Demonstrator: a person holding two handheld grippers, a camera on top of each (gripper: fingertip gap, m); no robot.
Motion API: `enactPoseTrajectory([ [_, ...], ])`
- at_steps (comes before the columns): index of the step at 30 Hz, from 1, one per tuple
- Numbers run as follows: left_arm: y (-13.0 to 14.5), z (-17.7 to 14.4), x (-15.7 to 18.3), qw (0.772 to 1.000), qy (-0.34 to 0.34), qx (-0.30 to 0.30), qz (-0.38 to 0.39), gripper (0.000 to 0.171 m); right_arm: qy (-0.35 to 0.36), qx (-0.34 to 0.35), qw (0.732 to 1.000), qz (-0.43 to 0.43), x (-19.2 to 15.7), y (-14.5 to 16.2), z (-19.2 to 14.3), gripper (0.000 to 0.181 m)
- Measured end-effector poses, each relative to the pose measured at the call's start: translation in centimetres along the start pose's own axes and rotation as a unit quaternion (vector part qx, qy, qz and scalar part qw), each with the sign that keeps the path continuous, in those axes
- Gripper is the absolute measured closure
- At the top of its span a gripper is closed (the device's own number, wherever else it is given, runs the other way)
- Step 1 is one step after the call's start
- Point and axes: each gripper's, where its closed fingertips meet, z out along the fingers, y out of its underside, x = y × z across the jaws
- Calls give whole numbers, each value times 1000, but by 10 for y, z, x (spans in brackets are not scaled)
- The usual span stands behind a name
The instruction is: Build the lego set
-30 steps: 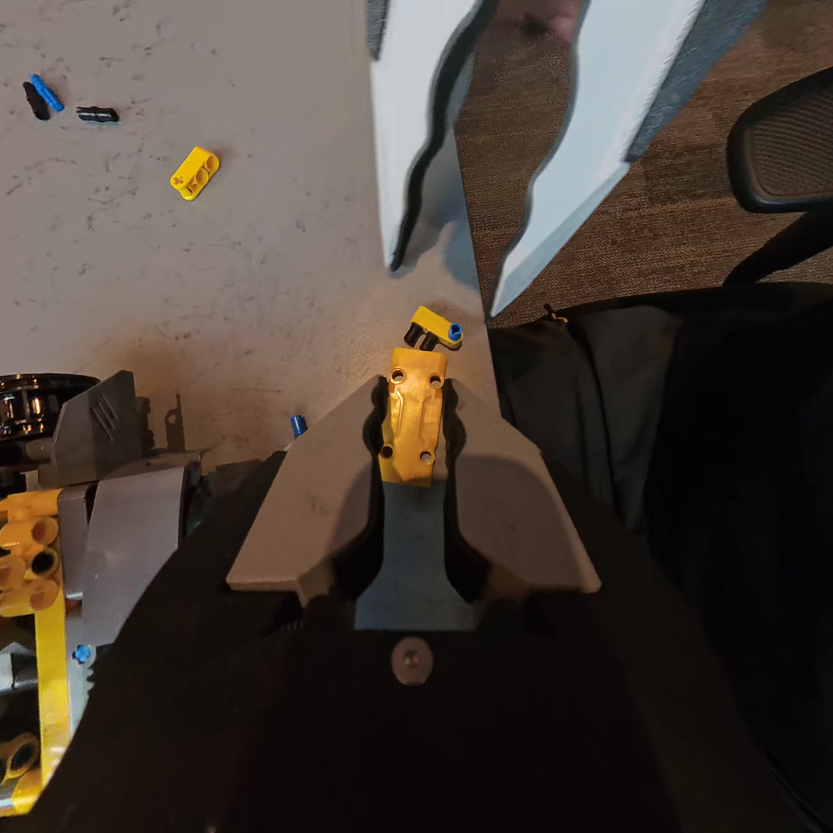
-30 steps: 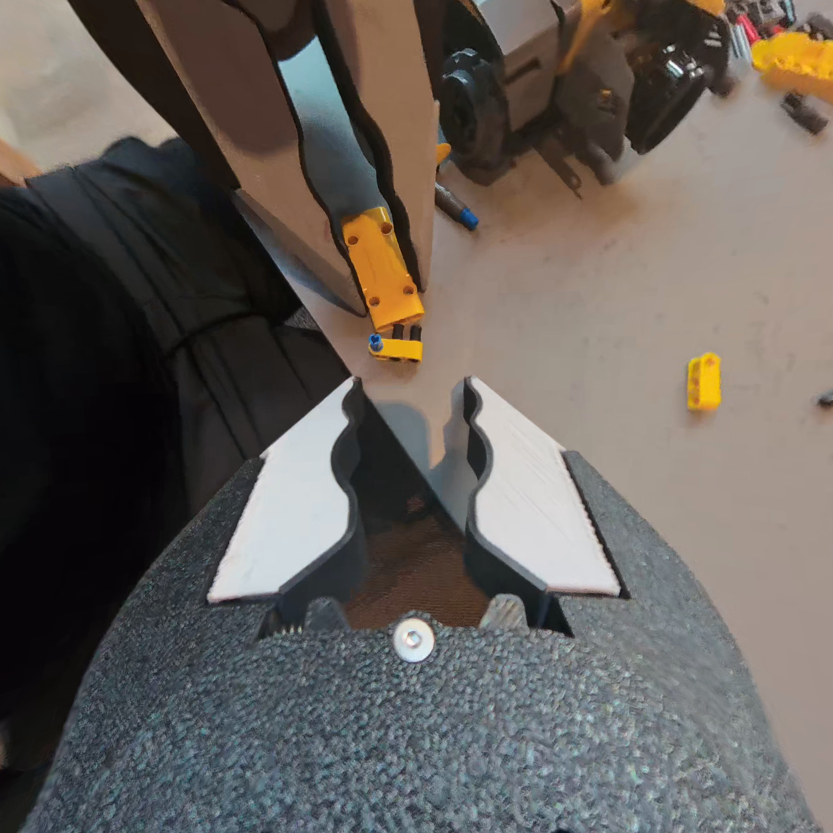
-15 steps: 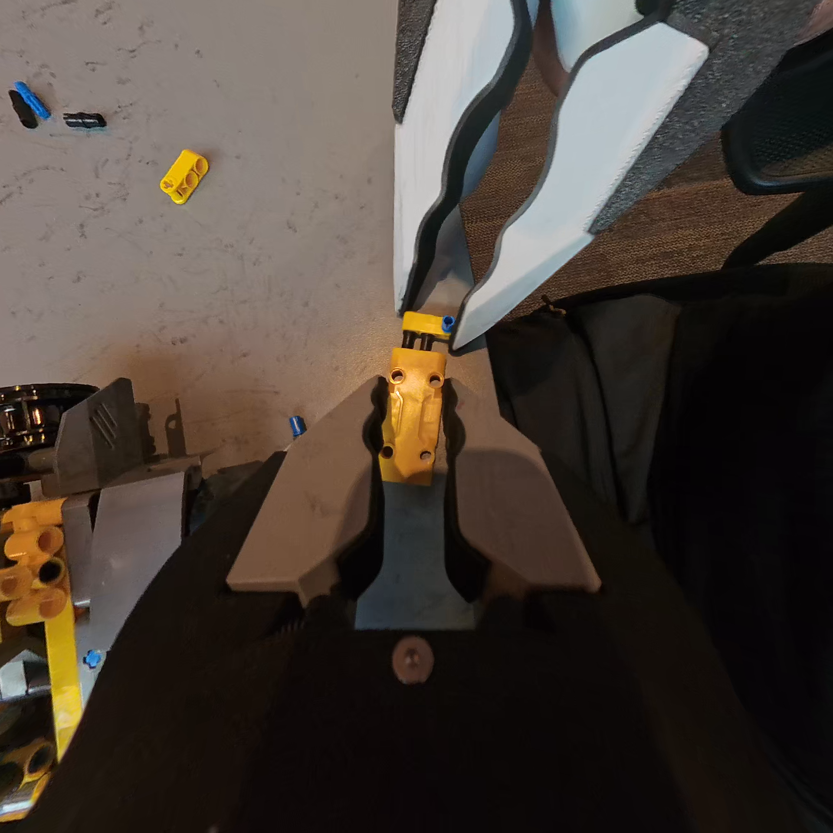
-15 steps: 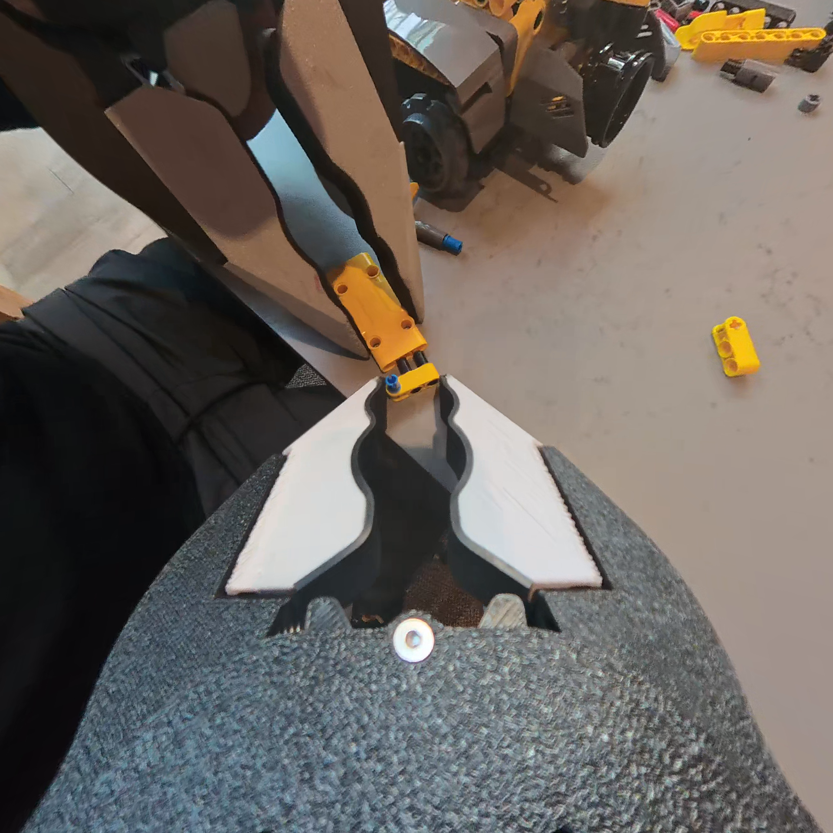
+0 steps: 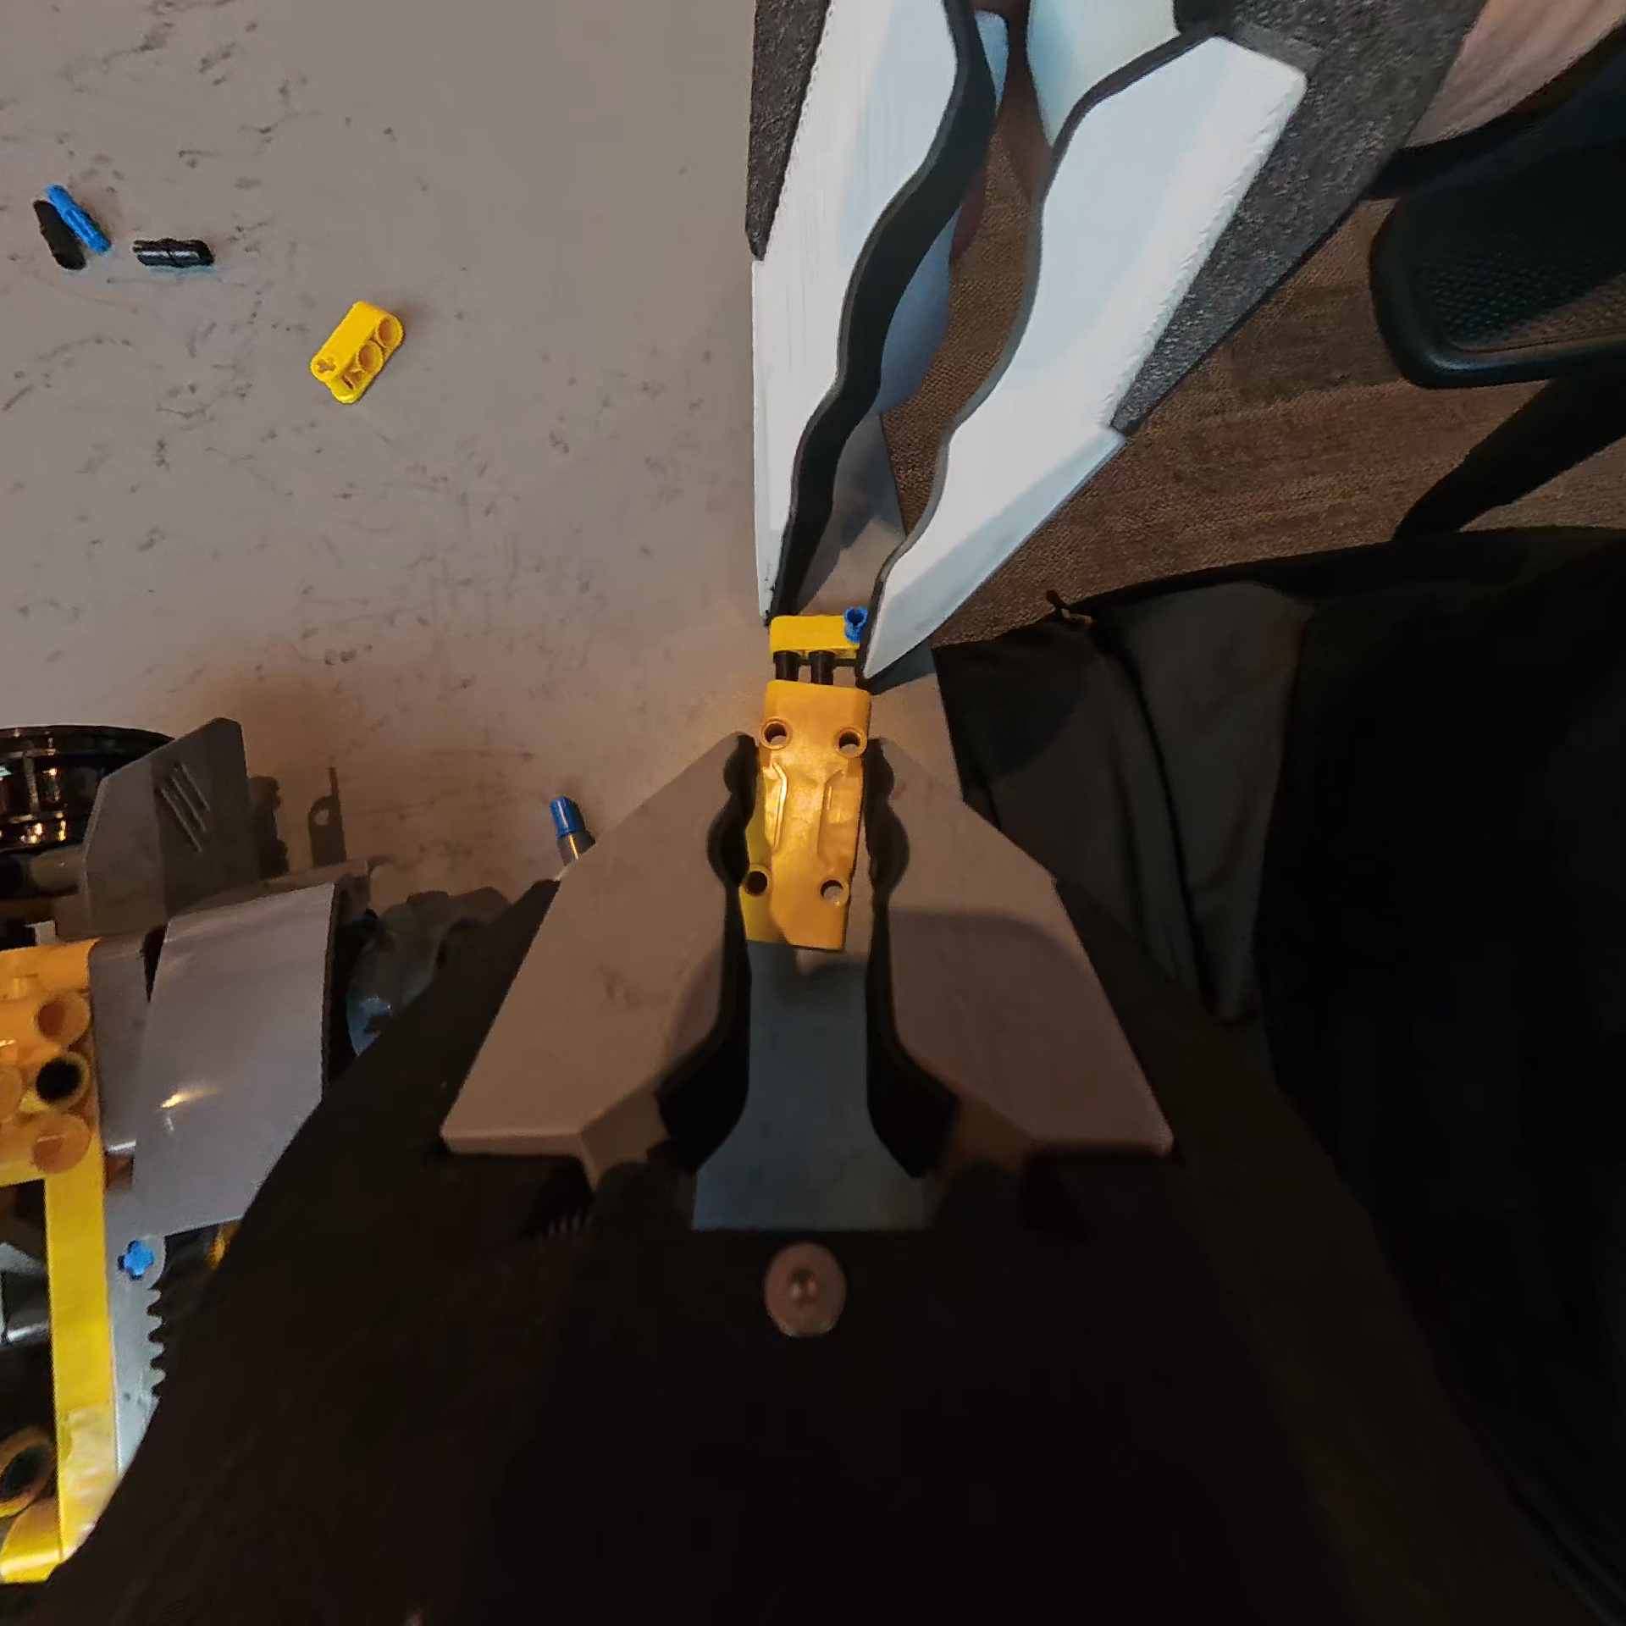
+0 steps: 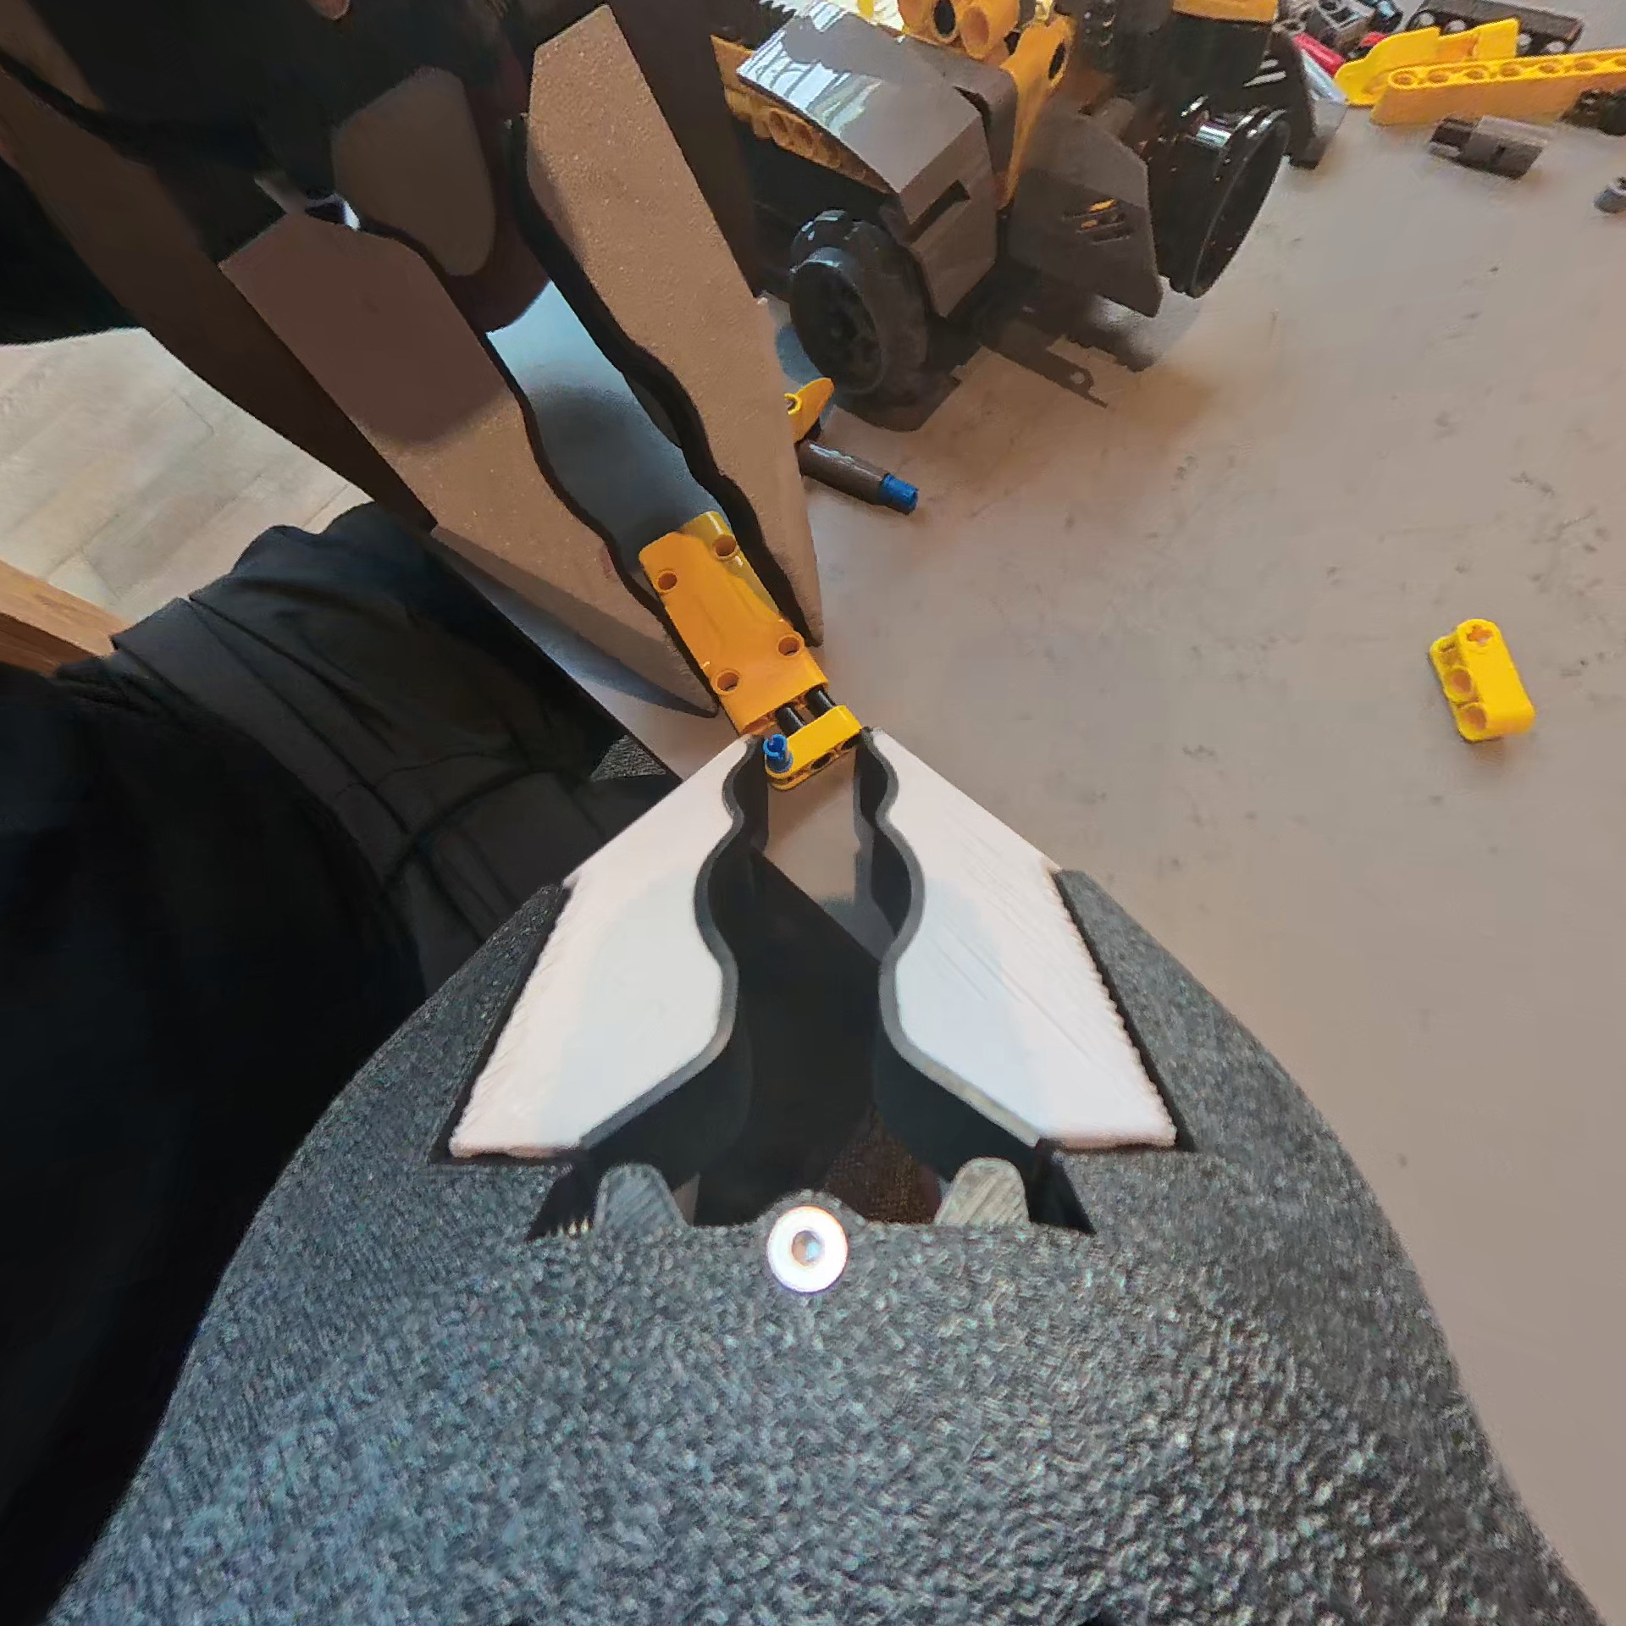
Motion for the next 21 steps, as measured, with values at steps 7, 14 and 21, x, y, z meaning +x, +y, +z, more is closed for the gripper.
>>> enactPoseTrajectory([
  [7, 1, -1, 1, 1000, 11, 8, -11, 150, -13, 5, 1000, 21, 3, 0, -2, 172],
  [14, -1, 1, -1, 999, -17, 6, -37, 150, 23, -3, 1000, -7, 7, 2, -2, 171],
  [21, -2, 1, -2, 991, -89, 32, -91, 150, 80, 21, 996, 18, 6, 0, 0, 172],
])
